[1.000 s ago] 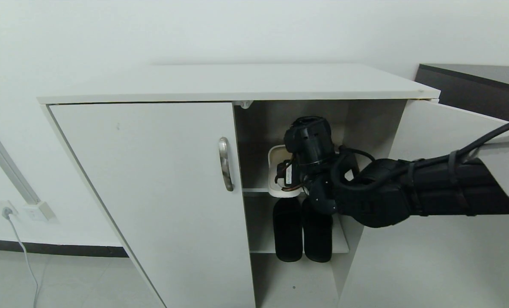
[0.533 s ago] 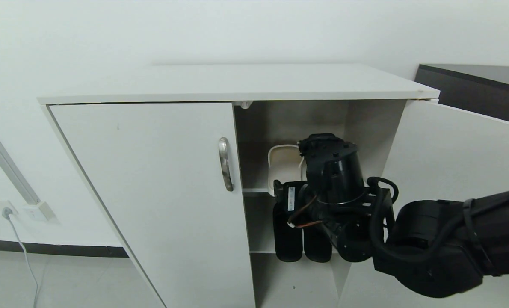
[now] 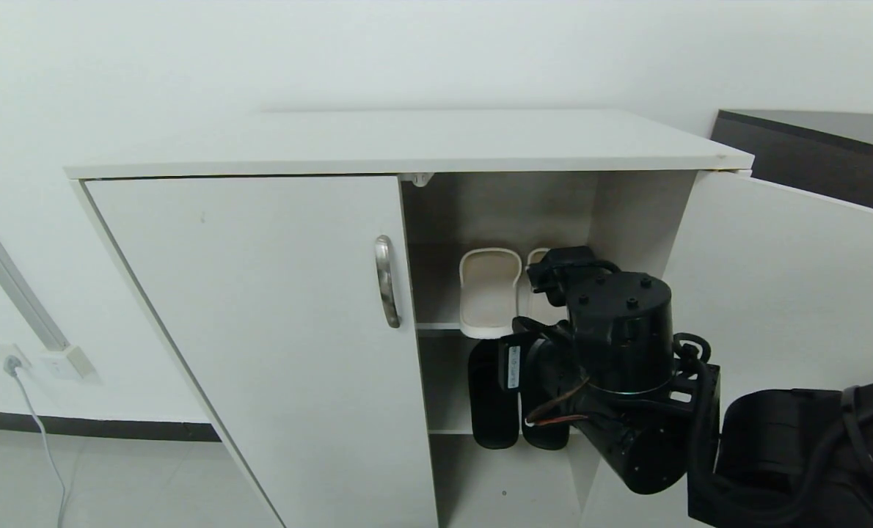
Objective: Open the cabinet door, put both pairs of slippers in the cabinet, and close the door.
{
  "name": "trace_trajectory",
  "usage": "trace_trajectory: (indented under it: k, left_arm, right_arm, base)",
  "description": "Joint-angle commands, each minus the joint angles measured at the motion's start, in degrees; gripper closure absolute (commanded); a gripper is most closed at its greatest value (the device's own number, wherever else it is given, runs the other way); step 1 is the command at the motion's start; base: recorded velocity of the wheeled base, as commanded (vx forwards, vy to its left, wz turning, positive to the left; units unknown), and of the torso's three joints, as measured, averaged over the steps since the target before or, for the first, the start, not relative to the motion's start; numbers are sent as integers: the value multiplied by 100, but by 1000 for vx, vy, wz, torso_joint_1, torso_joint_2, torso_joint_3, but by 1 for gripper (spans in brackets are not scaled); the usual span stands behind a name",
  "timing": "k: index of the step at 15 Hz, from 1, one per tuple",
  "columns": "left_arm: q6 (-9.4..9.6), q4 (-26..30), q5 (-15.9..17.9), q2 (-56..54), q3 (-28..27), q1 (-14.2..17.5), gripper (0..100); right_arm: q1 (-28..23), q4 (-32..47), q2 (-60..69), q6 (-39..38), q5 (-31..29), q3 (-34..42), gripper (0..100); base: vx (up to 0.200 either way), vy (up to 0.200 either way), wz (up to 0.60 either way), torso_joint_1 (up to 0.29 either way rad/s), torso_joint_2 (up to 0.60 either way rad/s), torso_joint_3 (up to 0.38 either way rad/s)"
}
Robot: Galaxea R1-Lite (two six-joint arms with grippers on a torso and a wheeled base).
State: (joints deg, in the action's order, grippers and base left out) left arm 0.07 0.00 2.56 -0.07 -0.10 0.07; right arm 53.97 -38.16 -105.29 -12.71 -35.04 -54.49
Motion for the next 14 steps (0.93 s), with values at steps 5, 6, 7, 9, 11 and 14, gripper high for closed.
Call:
trace_trajectory:
  k: [5, 6, 7, 9, 11, 14]
  left_arm:
    - [-25, 0, -10, 7, 1, 1, 100]
    - [-25, 0, -10, 7, 1, 1, 100]
    - [-25, 0, -10, 7, 1, 1, 100]
    - [-25, 0, -1, 7, 1, 1, 100]
    - [-25, 0, 8, 7, 1, 1, 100]
    - [-25, 0, 8, 7, 1, 1, 100]
  right_arm:
    - [35, -8, 26, 6, -21, 53, 100]
    - [52, -8, 17, 6, -21, 61, 100]
    - [79, -8, 17, 6, -30, 105, 100]
    - [79, -8, 9, 6, -30, 105, 100]
    - [79, -8, -9, 6, -12, 123, 100]
    - [79, -16, -115, -3, -3, 176, 100]
  base:
    - [0, 0, 0, 0, 0, 0]
    - [0, 0, 0, 0, 0, 0]
    - [0, 0, 0, 0, 0, 0]
    - [0, 0, 0, 0, 0, 0]
    - [0, 0, 0, 0, 0, 0]
    - [-67, 0, 0, -2, 1, 2]
